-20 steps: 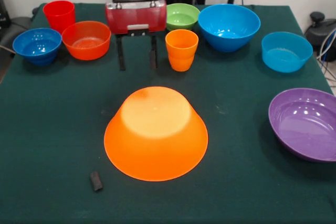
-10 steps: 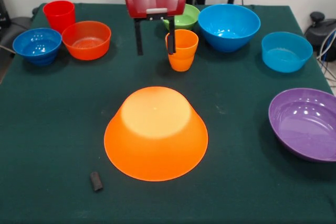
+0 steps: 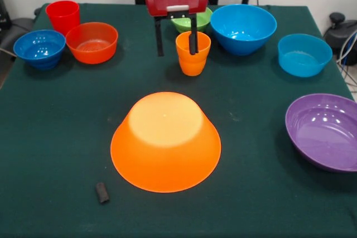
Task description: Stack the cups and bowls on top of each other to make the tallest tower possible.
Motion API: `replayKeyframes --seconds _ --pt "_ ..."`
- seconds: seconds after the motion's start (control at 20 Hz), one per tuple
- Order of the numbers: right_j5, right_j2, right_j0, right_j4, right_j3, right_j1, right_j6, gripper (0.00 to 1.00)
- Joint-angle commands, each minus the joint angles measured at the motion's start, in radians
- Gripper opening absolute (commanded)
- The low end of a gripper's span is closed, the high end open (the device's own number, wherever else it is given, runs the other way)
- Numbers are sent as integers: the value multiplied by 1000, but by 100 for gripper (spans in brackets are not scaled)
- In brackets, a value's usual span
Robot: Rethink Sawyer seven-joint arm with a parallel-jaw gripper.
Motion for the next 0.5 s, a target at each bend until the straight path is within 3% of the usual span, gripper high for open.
replayKeyframes --seconds 0.05,0.15,0.5 --pt "3 -22 -3 17 33 38 117 100" --pt "27 -15 3 35 35 17 120 100" --pt "90 102 -69 77 63 -2 81 100"
